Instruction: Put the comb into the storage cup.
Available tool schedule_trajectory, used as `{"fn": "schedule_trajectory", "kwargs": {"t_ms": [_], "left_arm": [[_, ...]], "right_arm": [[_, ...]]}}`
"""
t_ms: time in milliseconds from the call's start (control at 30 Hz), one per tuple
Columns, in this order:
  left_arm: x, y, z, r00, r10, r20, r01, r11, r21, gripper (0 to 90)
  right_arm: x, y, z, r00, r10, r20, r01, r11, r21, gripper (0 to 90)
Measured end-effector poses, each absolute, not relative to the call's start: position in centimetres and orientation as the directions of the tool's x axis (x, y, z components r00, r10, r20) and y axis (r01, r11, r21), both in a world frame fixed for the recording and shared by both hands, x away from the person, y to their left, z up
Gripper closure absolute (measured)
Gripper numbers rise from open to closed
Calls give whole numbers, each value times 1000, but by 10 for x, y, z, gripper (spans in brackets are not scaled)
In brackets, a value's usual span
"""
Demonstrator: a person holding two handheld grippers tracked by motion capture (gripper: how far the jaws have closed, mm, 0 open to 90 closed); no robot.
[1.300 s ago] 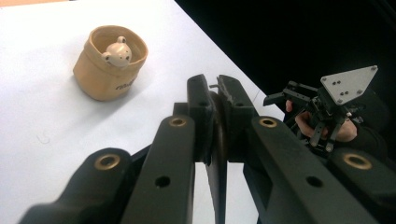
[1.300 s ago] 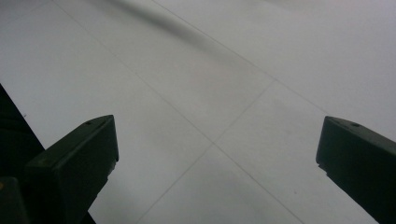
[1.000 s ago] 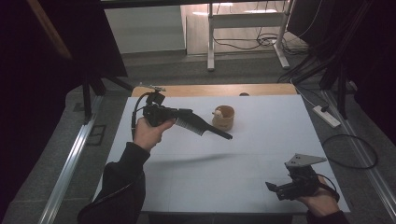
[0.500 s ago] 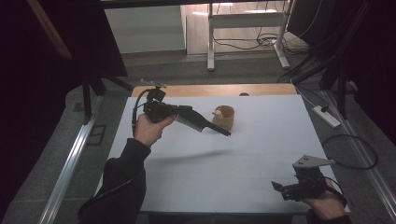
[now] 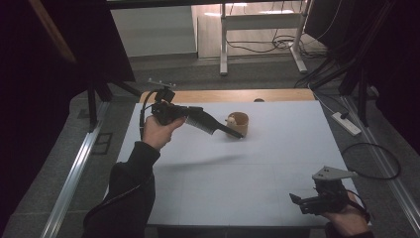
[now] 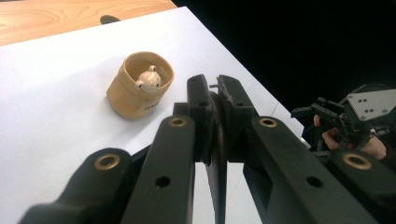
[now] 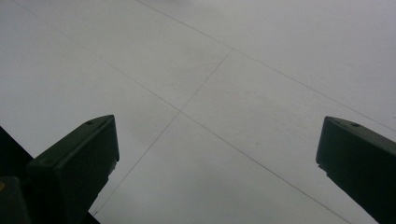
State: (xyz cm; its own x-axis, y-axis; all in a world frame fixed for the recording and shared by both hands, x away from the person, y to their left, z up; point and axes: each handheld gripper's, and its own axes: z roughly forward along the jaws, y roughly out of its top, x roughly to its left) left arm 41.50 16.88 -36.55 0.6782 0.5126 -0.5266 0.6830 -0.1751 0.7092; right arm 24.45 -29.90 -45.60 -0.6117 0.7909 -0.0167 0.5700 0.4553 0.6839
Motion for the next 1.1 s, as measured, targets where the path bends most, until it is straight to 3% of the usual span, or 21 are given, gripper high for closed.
{"fn": "schedule_trajectory", "kwargs": {"t_ms": [1100], "left_arm": [[444, 165, -345, 666, 553, -500, 675, -162, 720, 835]], "right_arm": [[244, -298, -457, -611, 791, -27, 575, 467, 672, 0]]}}
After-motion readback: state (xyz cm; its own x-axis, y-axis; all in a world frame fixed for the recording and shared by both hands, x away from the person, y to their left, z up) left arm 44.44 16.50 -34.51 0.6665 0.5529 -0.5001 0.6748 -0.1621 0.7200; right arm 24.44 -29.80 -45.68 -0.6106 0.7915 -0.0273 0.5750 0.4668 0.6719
